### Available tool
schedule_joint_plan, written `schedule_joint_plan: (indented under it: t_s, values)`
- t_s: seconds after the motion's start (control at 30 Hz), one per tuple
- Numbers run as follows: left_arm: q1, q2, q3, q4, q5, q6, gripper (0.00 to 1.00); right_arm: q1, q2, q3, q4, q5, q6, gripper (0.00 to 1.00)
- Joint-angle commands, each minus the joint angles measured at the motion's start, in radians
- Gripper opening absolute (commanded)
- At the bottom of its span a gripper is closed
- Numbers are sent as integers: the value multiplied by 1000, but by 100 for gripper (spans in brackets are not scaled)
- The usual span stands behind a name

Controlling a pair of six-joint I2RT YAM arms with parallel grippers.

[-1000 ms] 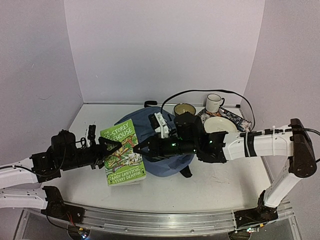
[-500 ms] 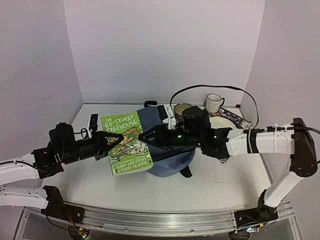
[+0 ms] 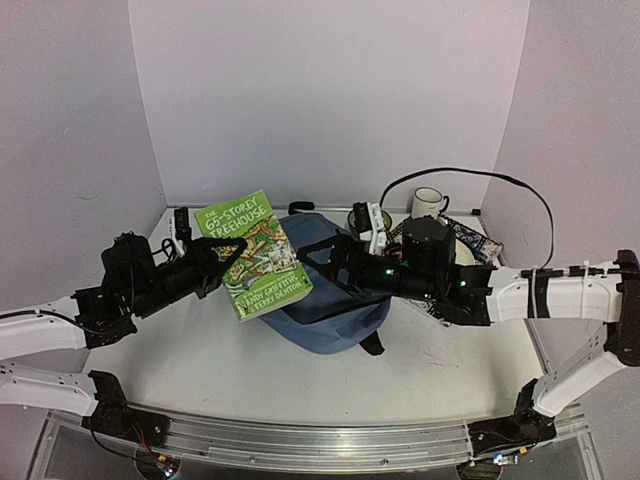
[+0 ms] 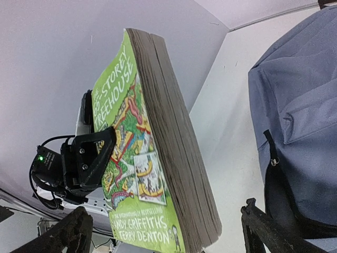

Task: Pack the student bag

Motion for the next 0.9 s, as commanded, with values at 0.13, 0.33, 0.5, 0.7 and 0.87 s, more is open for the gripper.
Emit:
schedule_joint_plan:
  t_s: [0.13,0.33,0.5,0.7,0.87]
  values:
    - [-2,100,97,360,-135,-29,0,-4,6,-65,268,-15,130,98]
    - [-2,191,144,440,-92,-47,0,-4,67,-33,363,-51,159,98]
    - [-2,207,156,495,-92,-61,0,-6,103,-20,375,-41,197,98]
    - [-2,222,177,515,-73,-68,0,-6,130,-22,477,-57,209,98]
    - [-2,237,160,539,-46,-115,0,-5,129,10,555,-79,168,98]
